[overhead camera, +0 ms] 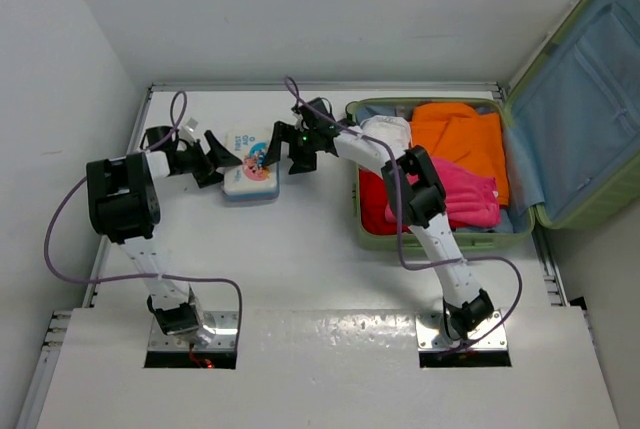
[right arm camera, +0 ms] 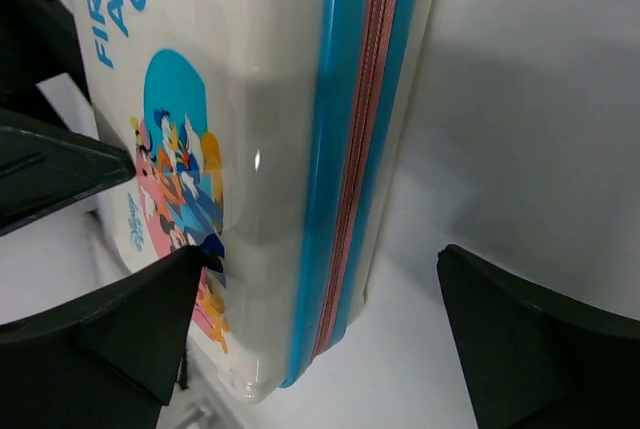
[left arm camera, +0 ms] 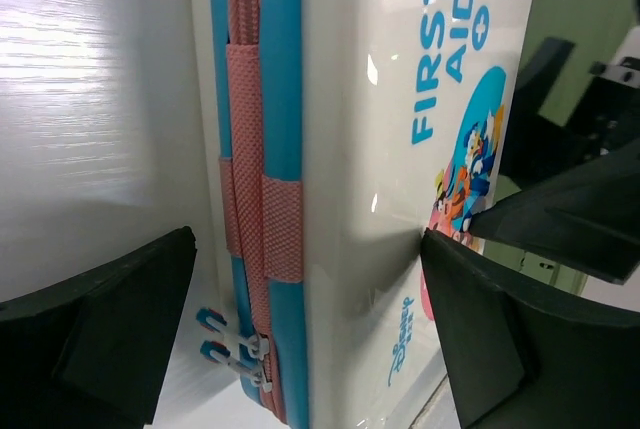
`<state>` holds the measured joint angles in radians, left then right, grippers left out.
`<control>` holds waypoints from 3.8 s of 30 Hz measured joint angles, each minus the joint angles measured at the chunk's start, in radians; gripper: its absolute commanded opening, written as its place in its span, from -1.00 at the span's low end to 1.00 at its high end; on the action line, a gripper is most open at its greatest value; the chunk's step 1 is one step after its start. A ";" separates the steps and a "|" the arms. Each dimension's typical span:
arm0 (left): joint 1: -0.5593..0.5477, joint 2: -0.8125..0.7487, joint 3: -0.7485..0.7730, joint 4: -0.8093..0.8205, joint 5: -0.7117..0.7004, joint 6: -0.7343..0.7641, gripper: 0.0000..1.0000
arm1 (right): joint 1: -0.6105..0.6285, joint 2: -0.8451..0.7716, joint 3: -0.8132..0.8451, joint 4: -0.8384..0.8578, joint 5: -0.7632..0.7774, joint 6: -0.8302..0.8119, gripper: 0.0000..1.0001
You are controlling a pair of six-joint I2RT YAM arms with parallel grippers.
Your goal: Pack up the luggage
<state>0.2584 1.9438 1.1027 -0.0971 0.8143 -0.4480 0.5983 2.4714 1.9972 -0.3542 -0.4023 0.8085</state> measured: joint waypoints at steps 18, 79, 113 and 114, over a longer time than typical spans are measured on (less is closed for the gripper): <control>0.054 0.117 0.012 0.106 0.268 0.006 0.98 | -0.043 0.152 -0.112 0.537 -0.421 0.432 0.56; -0.517 -0.393 0.139 -0.070 -0.282 0.231 0.86 | -0.818 -0.740 -0.359 -0.810 -0.203 -0.834 -1.00; -0.536 -0.394 0.125 -0.091 -0.387 0.233 0.86 | -0.904 -0.703 0.076 -0.866 0.142 -0.842 0.73; -0.526 -0.394 0.126 -0.092 -0.391 0.234 0.86 | -0.904 -0.745 0.046 -0.837 0.150 -0.863 0.73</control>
<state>-0.2680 1.5494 1.2282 -0.1894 0.4229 -0.2138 -0.3058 1.7267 2.0430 -1.1912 -0.2520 -0.0540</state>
